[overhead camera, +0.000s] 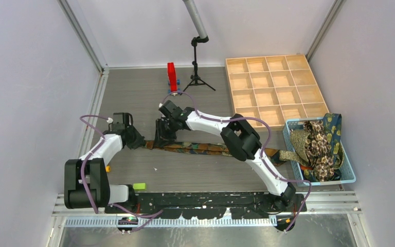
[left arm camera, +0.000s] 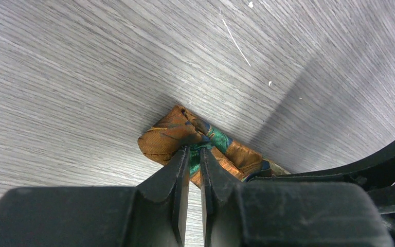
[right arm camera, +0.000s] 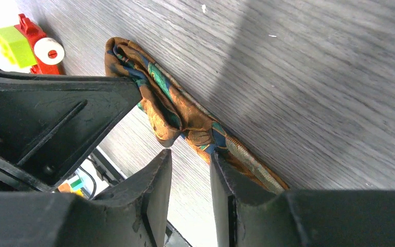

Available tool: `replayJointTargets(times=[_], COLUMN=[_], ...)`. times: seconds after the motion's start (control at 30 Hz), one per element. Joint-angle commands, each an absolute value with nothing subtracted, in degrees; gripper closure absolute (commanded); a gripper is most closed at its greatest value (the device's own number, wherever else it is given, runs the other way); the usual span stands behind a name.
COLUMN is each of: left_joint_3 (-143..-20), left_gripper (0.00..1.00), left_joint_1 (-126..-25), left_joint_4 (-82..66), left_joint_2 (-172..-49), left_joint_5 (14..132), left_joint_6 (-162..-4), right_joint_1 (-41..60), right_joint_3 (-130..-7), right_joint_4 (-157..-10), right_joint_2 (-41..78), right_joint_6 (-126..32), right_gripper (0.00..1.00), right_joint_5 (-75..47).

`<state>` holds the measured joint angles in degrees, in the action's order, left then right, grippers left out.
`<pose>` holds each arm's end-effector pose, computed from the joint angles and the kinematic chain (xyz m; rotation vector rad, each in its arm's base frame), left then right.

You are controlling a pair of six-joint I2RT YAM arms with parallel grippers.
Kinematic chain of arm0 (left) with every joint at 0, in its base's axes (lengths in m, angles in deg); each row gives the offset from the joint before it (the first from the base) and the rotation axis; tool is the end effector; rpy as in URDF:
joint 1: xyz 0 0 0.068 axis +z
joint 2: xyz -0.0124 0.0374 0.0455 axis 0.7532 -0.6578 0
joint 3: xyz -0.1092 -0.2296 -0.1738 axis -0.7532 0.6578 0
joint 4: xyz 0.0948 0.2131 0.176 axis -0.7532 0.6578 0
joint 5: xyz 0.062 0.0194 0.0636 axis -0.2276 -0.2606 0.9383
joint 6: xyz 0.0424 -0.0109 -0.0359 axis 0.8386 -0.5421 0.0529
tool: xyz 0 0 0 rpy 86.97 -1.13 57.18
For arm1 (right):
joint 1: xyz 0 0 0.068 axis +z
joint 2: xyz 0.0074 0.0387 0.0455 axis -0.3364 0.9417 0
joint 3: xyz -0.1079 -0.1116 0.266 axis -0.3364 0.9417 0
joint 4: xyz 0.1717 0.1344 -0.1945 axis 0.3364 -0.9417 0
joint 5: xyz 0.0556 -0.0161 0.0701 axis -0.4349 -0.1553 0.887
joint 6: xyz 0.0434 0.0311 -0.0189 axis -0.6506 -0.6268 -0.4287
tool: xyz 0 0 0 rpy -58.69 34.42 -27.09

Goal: Roll the ties
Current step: Roll the tie at the center of the board.

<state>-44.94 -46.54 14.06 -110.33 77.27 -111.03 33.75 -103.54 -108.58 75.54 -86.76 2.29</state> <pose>0.2529 0.0076 0.1766 -0.9268 2.4682 -0.3199 0.3345 0.4778 0.1520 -0.3732 2.8111 1.1112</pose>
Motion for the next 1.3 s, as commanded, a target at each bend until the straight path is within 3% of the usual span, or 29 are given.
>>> replayJointTargets(times=[0.0, 1.27], left_joint_3=[-46.18, -45.77], left_gripper=[0.85, 0.86], left_joint_1=[-45.82, -44.82], left_joint_4=[12.29, 12.14], left_joint_2=[-111.45, -110.99], left_joint_5=[76.94, 75.37], left_joint_6=[-110.3, -110.64], right_joint_1=[34.38, 35.32], right_joint_3=[-103.09, -110.89], right_joint_4=[-106.97, -108.28], right_joint_2=[71.11, 77.87], right_joint_6=[-86.24, -86.28], right_gripper=[0.61, 0.64], right_joint_5=[2.14, 1.07])
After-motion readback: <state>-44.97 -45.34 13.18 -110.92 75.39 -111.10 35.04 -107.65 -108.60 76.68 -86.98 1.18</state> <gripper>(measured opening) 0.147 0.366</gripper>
